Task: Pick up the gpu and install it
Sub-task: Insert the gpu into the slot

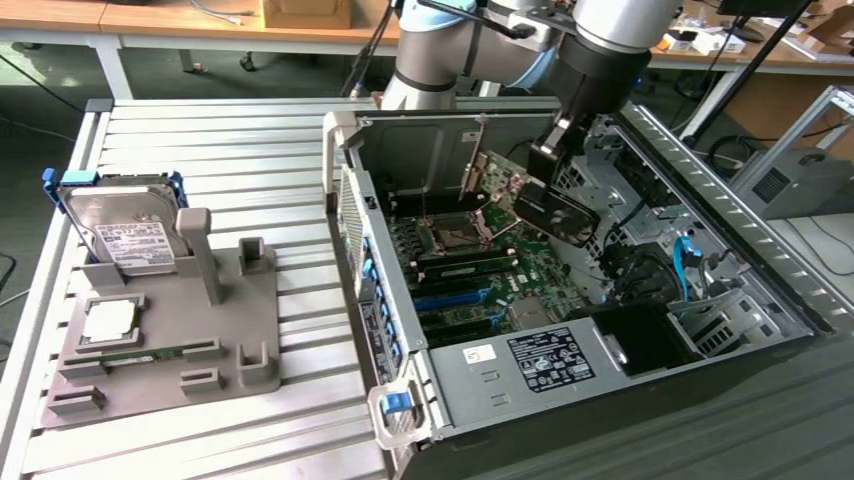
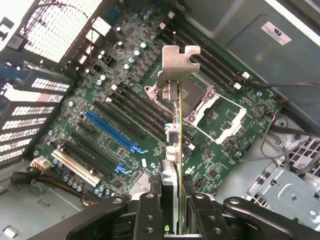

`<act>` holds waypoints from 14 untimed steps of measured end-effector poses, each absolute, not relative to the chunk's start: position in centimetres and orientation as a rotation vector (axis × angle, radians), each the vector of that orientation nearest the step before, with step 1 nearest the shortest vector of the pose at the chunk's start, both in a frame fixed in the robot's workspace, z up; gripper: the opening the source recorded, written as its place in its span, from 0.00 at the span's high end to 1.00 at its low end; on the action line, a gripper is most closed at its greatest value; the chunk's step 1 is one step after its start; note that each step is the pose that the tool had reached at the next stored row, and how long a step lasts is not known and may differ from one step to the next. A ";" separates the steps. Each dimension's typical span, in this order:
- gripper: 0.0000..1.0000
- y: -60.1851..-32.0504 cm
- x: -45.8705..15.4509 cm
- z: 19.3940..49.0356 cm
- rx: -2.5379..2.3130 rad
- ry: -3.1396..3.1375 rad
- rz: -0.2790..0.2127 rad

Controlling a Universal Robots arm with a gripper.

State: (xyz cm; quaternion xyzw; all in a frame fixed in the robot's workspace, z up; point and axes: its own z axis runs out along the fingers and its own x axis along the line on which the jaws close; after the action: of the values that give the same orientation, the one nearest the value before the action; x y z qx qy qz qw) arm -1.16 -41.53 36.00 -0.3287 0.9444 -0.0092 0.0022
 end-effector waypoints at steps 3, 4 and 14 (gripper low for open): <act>0.73 -41.5 -1.2 36.0 -1.112 2.933 -0.029; 0.73 -41.5 -1.2 36.0 -1.136 2.924 -0.029; 0.73 -41.5 -1.2 35.9 -1.386 2.812 -0.030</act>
State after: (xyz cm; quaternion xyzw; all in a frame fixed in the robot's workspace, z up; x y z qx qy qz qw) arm -1.16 -41.53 35.91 -0.4420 0.8969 -0.0095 0.0031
